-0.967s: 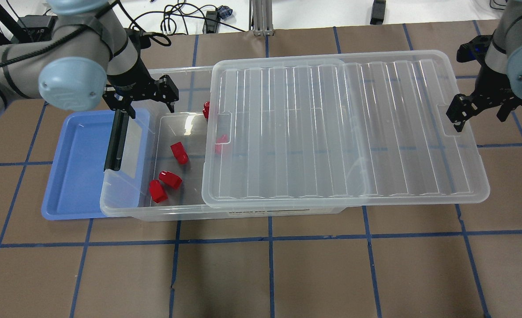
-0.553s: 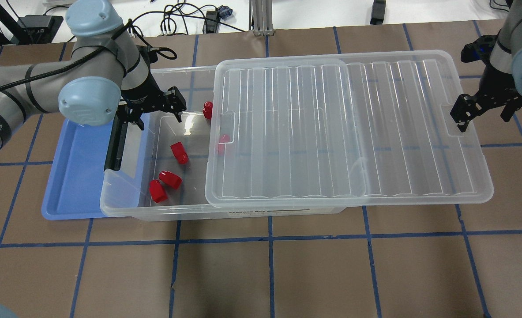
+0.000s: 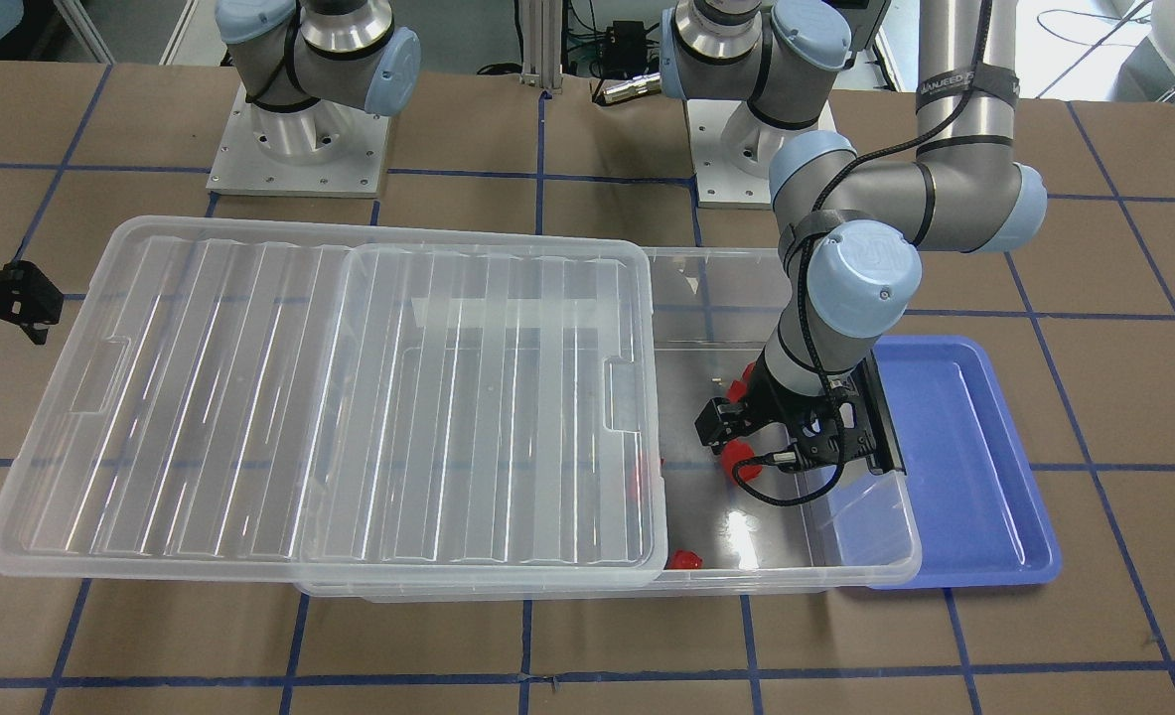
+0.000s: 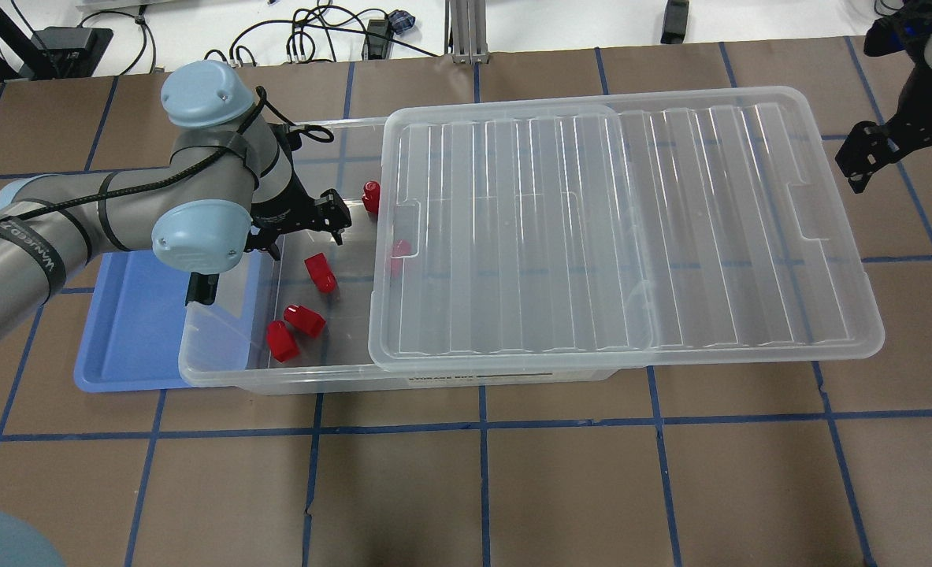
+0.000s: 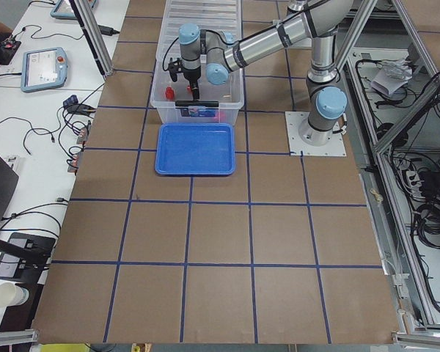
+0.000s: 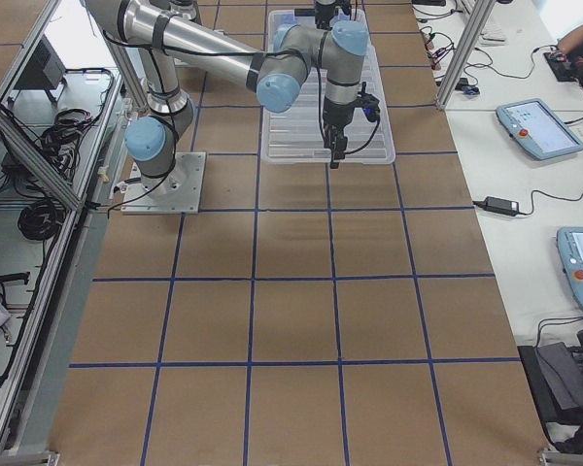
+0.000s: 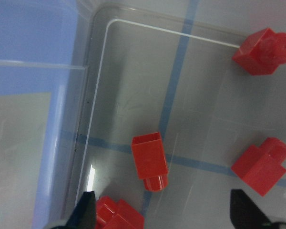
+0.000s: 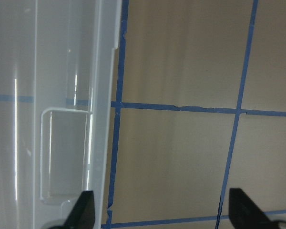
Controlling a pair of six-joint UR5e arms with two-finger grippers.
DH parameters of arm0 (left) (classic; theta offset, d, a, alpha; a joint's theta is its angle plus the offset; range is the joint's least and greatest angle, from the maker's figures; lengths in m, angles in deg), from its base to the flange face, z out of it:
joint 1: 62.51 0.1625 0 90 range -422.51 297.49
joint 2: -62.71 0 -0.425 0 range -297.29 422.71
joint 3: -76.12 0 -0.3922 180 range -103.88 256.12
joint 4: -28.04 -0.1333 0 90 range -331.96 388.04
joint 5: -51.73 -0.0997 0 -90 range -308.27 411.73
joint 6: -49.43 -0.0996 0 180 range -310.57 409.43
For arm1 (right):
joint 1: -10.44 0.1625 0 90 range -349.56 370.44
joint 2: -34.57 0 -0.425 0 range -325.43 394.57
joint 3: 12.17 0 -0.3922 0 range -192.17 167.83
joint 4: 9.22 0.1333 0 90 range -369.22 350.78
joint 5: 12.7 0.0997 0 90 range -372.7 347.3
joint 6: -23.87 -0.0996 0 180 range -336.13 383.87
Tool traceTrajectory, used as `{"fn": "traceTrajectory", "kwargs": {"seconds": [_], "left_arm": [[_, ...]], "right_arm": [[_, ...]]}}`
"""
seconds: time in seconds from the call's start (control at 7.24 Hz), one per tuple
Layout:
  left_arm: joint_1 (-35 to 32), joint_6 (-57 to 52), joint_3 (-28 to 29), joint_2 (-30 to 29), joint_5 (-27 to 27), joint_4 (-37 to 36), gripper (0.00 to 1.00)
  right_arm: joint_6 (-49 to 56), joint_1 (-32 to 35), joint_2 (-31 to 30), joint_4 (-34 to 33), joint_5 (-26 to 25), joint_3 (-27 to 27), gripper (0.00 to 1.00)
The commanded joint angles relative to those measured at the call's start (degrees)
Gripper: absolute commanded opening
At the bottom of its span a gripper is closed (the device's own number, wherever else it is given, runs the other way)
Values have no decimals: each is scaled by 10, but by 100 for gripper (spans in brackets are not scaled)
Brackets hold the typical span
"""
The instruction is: Place red block in blue tray from box
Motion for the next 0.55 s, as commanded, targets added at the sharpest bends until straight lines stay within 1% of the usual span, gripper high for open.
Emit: {"fn": "traceTrajectory", "kwargs": {"seconds": [0.0, 0.14, 0.28, 0.41], "left_arm": [[0, 1, -27, -2, 0, -30, 100], [0, -3, -38, -13, 0, -78, 100], [0, -1, -45, -35, 0, -108, 100], [0, 0, -46, -51, -1, -122, 100]], "right_arm": [[-2, -6, -4, 3, 1, 0, 100], [-2, -6, -6, 8, 8, 0, 100], [-2, -7, -7, 7, 8, 2, 100], [-2, -7, -8, 7, 8, 3, 100]]}}
